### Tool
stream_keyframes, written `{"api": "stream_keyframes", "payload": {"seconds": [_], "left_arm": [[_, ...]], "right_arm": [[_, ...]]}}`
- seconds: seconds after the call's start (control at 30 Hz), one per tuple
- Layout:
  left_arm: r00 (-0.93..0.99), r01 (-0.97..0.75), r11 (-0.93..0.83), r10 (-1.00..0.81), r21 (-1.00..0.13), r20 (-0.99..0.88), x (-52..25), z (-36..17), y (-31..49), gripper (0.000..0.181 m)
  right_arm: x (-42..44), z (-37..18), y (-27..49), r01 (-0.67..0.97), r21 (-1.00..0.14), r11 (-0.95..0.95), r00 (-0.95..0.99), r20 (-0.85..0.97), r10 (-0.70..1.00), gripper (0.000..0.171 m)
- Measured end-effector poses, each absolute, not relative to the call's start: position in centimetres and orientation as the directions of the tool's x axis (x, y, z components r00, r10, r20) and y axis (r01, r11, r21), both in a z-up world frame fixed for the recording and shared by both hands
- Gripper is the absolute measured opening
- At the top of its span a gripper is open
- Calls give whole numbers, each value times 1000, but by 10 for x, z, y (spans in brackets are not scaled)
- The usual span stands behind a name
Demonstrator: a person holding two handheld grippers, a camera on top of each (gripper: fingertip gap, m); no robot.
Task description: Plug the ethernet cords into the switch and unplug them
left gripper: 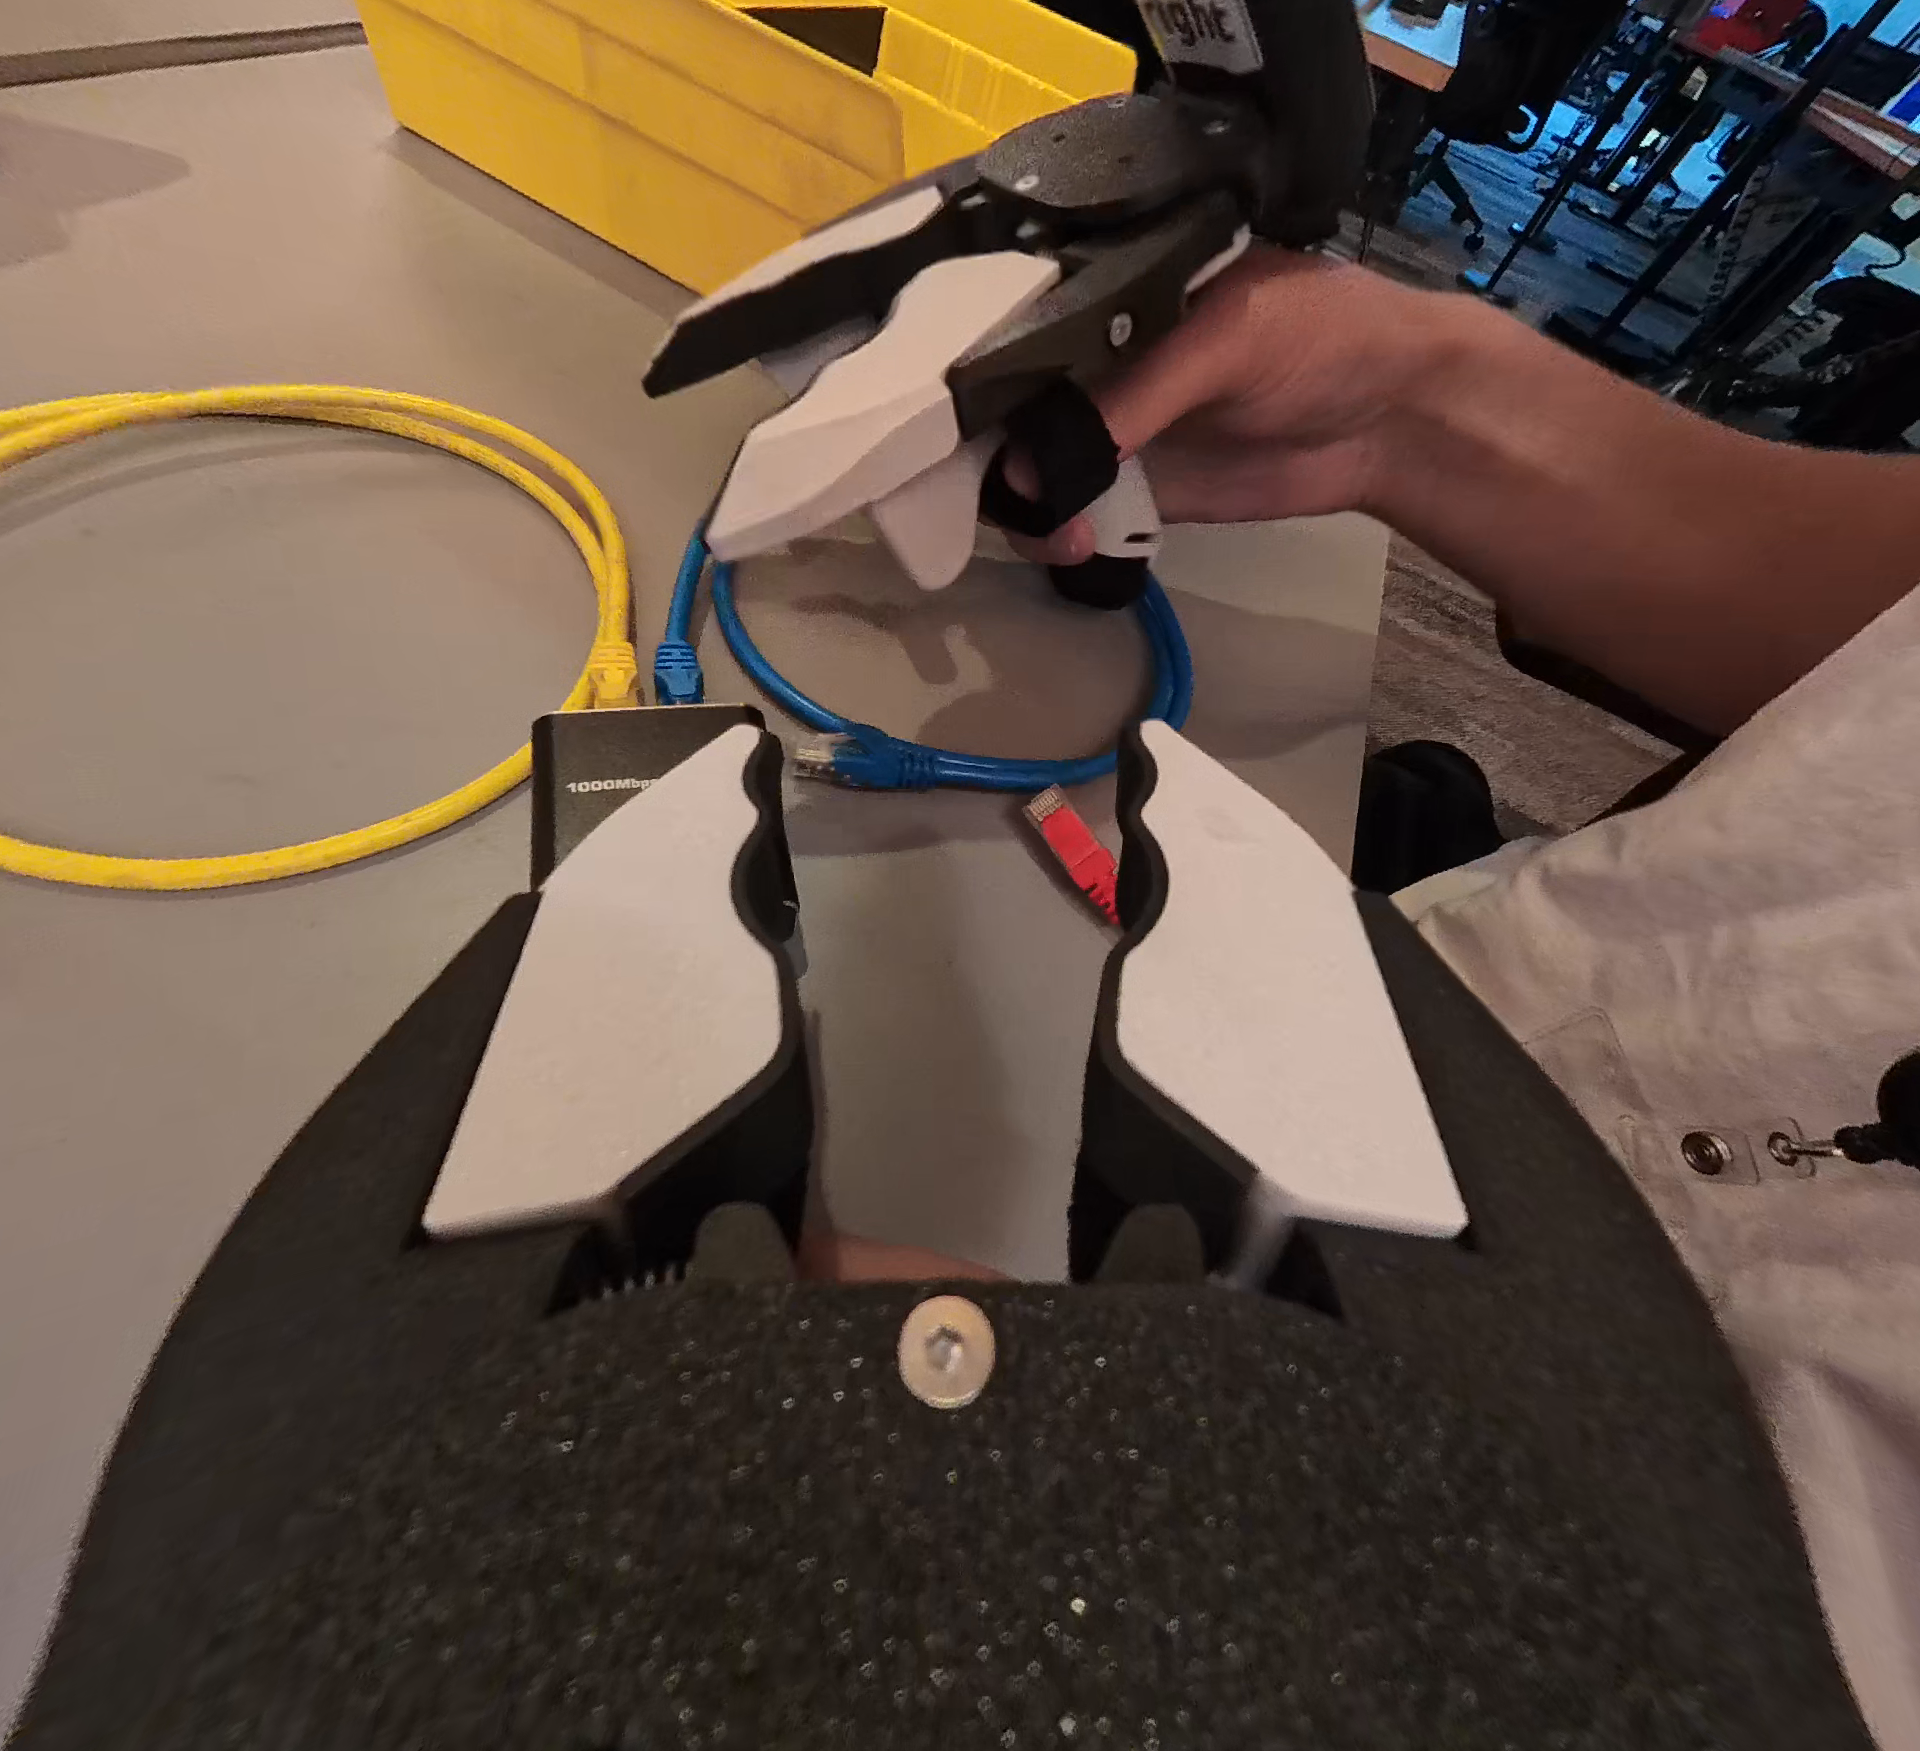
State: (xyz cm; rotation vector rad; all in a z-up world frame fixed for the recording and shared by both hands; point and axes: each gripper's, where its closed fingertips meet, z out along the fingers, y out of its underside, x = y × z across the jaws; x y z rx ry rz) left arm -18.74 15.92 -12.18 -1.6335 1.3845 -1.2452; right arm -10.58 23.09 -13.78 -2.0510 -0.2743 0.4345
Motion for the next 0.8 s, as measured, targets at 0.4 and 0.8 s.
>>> {"api": "stream_keyframes", "payload": {"seconds": [0.4, 0.8], "left_arm": [[-5, -340, -277, -955, -899, 296, -188, -121, 162, 60], [-27, -372, -272, -953, -888, 303, -184, -126, 152, 60]], "right_arm": [[-103, -108, 239, -165, -888, -428, 873, -334, 356, 106], [-87, -126, 243, -251, -828, -501, 886, -405, 225, 82]]}}
